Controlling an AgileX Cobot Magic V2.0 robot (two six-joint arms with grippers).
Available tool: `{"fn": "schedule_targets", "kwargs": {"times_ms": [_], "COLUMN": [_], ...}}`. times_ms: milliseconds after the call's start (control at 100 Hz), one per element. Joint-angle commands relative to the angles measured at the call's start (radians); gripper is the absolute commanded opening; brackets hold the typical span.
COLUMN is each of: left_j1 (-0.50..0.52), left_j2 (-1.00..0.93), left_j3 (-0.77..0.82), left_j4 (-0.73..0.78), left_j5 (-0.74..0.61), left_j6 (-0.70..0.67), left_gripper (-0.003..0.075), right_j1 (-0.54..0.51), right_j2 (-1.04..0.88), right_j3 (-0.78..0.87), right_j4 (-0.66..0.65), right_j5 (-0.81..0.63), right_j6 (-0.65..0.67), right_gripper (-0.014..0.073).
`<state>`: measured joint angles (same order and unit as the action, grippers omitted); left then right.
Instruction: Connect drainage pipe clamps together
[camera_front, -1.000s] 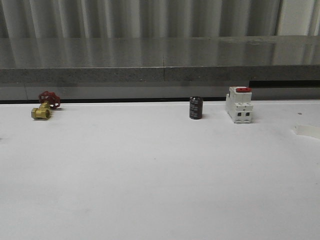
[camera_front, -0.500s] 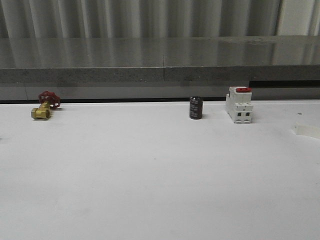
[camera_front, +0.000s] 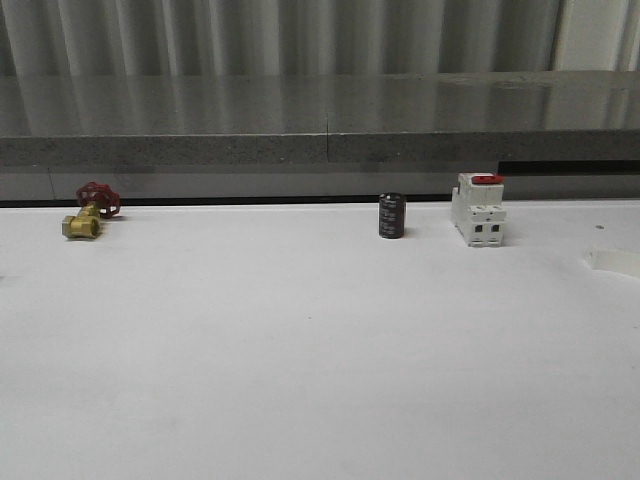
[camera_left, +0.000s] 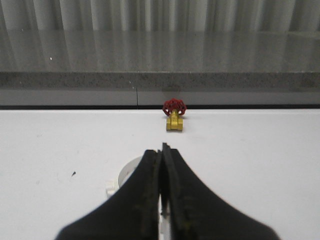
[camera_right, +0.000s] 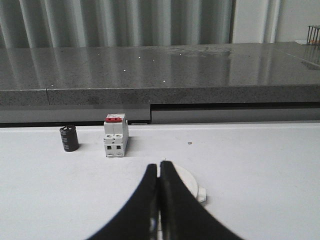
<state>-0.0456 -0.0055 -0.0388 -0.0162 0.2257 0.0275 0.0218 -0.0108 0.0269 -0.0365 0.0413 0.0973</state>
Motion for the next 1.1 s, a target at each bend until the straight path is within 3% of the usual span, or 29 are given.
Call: {"fn": "schedule_targets", "kwargs": {"times_ms": [0, 320, 640, 730, 900, 970, 1090], "left_j1": [0.001, 0.001, 0.001, 0.001, 0.001, 0.003, 0.045], "left_j2": [-0.022, 0.168, 0.479, 0.573, 0.771, 0.848, 0.977], "left_j3": [-0.107, -0.374, -0.491, -0.521, -0.584, -0.617, -0.679], "left_j4": [0.000, -0.008, -0.021, -0.021, 0.003, 0.034, 0.043], "left_j5": [0.063, 0.335, 0.353, 0.358, 0.358, 0.358, 0.358], "left_j6": [-0.012, -0.012, -0.012, -0.012, -0.012, -0.028, -0.038], "left_gripper": [-0.0021, -0.0021, -0.0011, 0.0083, 0.0408, 0.0455, 0.0446], "right_j1": [-0.008, -0.008, -0.008, -0.008, -0.008, -0.008, -0.008], "right_j2": [-0.019, -0.019, -0.019, -0.019, -0.019, -0.019, -0.019], "right_j3": [-0.016, -0.016, -0.016, -0.016, -0.016, -0.016, -0.016], "right_j4": [-0.001, -0.001, -0.001, -0.001, -0.001, -0.001, -0.001], "right_j5": [-0.069, -0.069, -0.069, -0.069, -0.068, -0.068, -0.068], "right_j6": [-0.009, -0.009, -0.009, -0.009, -0.009, -0.009, -0.009], "right_gripper": [-0.0067, -0.0067, -0.0067, -0.0067, -0.0067, -0.0067, -0.0067]}}
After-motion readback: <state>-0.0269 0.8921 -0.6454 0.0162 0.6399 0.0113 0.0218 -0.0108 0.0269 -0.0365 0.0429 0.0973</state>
